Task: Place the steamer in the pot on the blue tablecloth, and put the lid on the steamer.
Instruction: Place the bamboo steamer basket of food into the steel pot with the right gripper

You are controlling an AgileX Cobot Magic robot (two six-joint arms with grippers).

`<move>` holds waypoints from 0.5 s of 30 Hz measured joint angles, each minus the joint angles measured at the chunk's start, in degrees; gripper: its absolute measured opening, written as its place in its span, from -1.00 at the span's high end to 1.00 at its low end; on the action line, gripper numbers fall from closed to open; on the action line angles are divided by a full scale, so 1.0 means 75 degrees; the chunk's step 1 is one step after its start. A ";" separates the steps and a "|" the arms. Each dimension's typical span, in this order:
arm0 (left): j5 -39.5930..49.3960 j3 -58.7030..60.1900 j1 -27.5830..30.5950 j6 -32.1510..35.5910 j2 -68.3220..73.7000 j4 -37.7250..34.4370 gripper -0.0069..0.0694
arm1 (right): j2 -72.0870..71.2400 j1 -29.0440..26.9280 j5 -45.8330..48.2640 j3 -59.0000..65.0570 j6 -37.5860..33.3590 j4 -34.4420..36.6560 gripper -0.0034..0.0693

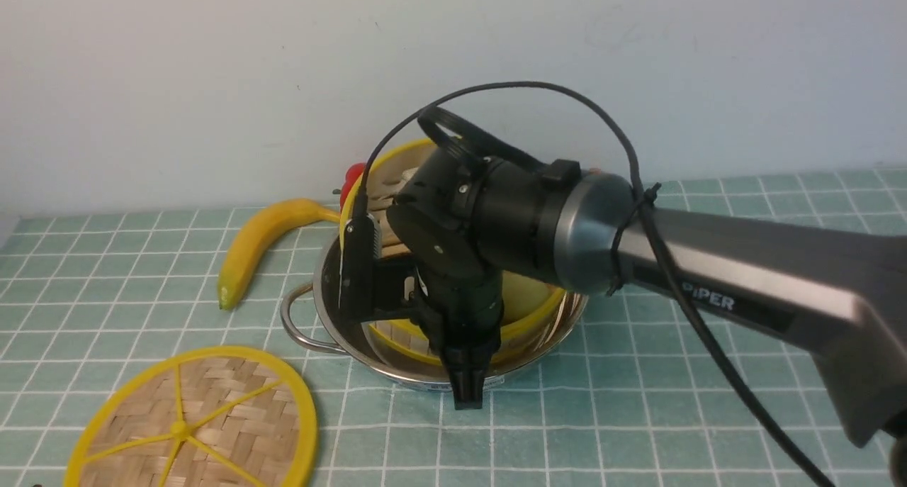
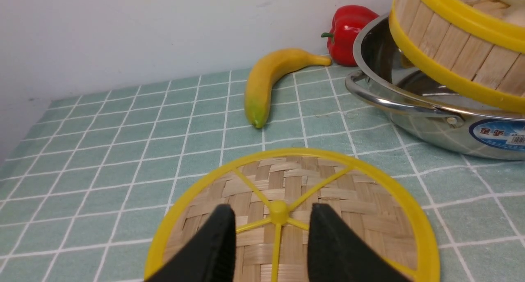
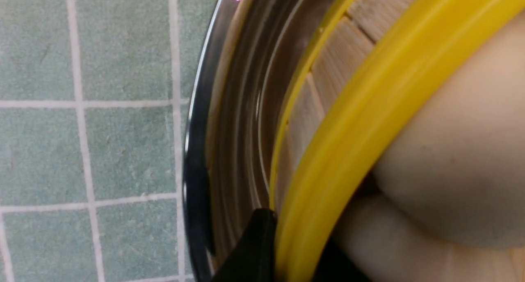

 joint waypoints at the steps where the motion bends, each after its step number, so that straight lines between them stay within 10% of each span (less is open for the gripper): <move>1: 0.0000 0.0000 0.0000 0.0000 0.0000 0.0000 0.18 | 0.0032 0.0000 -0.0026 0.0000 0.0000 0.0000 0.75; 15: 0.0000 0.0000 0.0000 0.0000 0.0000 0.0000 0.18 | 0.0358 0.0000 -0.0124 0.0000 0.0000 -0.0022 0.75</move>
